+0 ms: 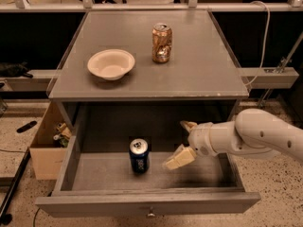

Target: Pick pepsi can from top drawer and place on counter

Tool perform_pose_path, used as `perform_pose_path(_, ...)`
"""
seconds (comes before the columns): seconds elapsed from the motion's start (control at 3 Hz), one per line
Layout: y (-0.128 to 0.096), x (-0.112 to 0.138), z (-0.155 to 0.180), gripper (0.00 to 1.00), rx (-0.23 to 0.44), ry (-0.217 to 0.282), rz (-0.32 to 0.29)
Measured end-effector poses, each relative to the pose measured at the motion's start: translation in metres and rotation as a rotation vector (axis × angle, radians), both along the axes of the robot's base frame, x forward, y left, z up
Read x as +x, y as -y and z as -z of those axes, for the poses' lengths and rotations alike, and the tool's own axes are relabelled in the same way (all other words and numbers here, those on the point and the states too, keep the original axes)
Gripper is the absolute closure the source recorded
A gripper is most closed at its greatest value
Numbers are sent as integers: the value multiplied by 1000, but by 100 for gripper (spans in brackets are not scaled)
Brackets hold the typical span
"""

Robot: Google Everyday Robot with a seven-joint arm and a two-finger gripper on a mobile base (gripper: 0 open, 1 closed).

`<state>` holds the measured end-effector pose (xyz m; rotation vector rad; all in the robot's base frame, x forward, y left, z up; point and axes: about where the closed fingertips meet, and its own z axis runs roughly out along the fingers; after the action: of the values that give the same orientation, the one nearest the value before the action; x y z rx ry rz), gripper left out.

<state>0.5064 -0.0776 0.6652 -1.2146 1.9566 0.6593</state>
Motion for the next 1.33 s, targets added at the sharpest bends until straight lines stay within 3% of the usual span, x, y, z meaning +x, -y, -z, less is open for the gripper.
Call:
perform_pose_path(0.33,-19,1,-12,0,17,-8,-3)
perform_pose_path(0.67,-20,-28,-25,0,92,-4,-58)
perform_pose_path(1.33,-32,-20,-23,0,67,-1,-57)
